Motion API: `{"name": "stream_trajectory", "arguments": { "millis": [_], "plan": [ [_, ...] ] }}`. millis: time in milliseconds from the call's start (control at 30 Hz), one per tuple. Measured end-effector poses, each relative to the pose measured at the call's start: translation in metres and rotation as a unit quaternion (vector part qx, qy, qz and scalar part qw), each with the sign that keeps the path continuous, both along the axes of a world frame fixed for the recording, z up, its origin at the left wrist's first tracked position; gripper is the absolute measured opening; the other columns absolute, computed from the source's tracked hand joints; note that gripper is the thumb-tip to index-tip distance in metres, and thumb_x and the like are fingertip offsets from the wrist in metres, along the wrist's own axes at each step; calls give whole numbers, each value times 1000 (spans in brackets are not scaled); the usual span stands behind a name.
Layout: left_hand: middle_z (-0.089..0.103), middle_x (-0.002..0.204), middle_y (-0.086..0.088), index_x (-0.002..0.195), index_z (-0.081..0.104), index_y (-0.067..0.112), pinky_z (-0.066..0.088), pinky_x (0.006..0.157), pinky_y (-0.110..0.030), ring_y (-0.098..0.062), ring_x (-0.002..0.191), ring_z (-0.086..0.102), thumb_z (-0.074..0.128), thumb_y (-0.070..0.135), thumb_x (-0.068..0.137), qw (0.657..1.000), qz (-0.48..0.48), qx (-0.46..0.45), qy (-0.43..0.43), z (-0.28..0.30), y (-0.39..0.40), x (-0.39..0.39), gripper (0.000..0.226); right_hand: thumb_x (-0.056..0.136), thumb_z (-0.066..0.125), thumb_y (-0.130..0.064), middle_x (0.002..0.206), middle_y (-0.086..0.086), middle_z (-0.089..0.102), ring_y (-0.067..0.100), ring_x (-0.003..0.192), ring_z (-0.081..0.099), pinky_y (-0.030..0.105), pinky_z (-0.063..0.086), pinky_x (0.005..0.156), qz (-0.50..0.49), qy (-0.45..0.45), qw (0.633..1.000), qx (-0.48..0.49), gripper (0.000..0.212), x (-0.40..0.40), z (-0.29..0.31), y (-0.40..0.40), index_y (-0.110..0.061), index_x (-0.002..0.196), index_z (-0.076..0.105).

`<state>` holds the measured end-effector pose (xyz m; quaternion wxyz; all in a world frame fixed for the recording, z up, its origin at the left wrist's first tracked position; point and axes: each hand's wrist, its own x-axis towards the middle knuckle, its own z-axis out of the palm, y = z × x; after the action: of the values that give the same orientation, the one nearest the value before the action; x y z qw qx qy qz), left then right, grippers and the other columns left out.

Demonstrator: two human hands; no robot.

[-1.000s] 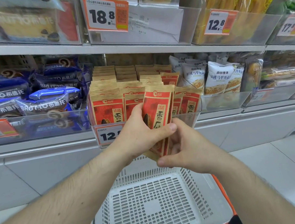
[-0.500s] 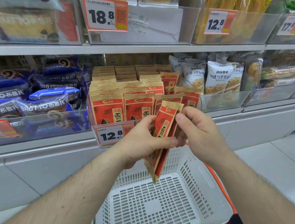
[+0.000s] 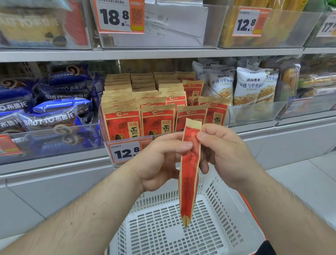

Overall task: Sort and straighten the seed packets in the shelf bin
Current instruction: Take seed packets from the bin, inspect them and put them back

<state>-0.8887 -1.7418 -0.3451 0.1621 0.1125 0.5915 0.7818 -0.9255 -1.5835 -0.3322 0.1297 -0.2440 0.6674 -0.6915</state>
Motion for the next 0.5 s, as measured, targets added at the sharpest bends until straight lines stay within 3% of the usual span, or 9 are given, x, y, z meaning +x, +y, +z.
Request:
{"name": "stream_trajectory", "arguments": {
  "millis": [167, 267, 367, 500],
  "plan": [
    [66, 84, -25, 86, 64, 8, 36, 88, -61, -29, 74, 66, 65, 31, 75, 1000, -9, 21, -6, -2, 1, -1, 26, 84, 49, -22, 61, 23, 55, 19, 35, 45, 22, 37, 36, 0, -10, 1000, -11, 28, 0, 1, 0, 3, 74, 56],
    [66, 85, -24, 95, 66, 10, 41, 83, -54, -27, 75, 67, 66, 32, 74, 1000, 13, 0, 0, -1, 1, -2, 30, 89, 51, -22, 59, 19, 58, 19, 37, 47, 25, 39, 38, -25, 18, 999, 11, 32, 2, 0, 0, 8, 77, 53],
    [68, 78, -7, 103, 69, 17, 50, 71, -42, -19, 74, 67, 69, 25, 71, 995, 101, -24, -7, 2, 2, -2, 33, 101, 51, -14, 55, 4, 60, 16, 42, 52, 25, 43, 44, -58, 79, 993, 71, 29, 3, 1, 2, -6, 75, 59],
    [71, 76, -2, 109, 65, 13, 51, 57, -32, -15, 65, 67, 72, 20, 66, 978, 207, 3, -18, 10, 2, -4, 44, 82, 64, -41, 59, 2, 63, 15, 50, 59, 24, 47, 51, 25, 96, 979, 178, 33, -1, 7, 15, -11, 67, 63]
  ]
}}
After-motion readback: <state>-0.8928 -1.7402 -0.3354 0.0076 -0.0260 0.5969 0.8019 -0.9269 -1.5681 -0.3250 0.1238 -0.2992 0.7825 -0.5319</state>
